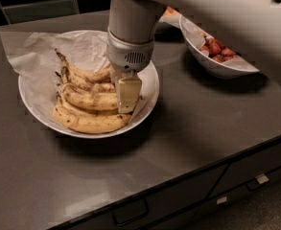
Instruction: Pick banana from white bowl
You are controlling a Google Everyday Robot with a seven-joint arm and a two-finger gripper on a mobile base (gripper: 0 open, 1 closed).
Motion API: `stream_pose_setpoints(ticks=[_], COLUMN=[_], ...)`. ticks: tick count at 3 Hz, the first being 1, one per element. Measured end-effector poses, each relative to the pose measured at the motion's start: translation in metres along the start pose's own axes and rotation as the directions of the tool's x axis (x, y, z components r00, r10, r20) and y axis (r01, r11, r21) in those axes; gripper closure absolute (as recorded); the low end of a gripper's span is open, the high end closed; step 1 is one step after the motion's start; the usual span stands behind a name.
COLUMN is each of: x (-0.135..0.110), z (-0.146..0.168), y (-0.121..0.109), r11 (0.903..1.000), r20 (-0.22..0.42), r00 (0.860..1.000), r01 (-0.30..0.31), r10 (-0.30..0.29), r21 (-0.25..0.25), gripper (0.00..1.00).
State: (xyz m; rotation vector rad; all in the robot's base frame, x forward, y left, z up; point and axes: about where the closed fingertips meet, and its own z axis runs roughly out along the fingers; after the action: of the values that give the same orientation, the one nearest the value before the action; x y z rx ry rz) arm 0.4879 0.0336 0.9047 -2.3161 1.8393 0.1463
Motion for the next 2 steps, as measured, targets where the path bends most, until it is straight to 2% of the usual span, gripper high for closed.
stream_pose_setpoints(ticks=[1, 2], x=[-0.0004, -0.0023], z=[0.0001, -0.0091], y=[0.0009, 0.0028], r11=[1.0000, 0.9994], r20=[-0.004, -0.016], r00=[1.000, 1.000], r01=[0.000, 0.001], r10=[0.000, 0.000], r21=[0.002, 0.034], gripper=[0.46, 0.46])
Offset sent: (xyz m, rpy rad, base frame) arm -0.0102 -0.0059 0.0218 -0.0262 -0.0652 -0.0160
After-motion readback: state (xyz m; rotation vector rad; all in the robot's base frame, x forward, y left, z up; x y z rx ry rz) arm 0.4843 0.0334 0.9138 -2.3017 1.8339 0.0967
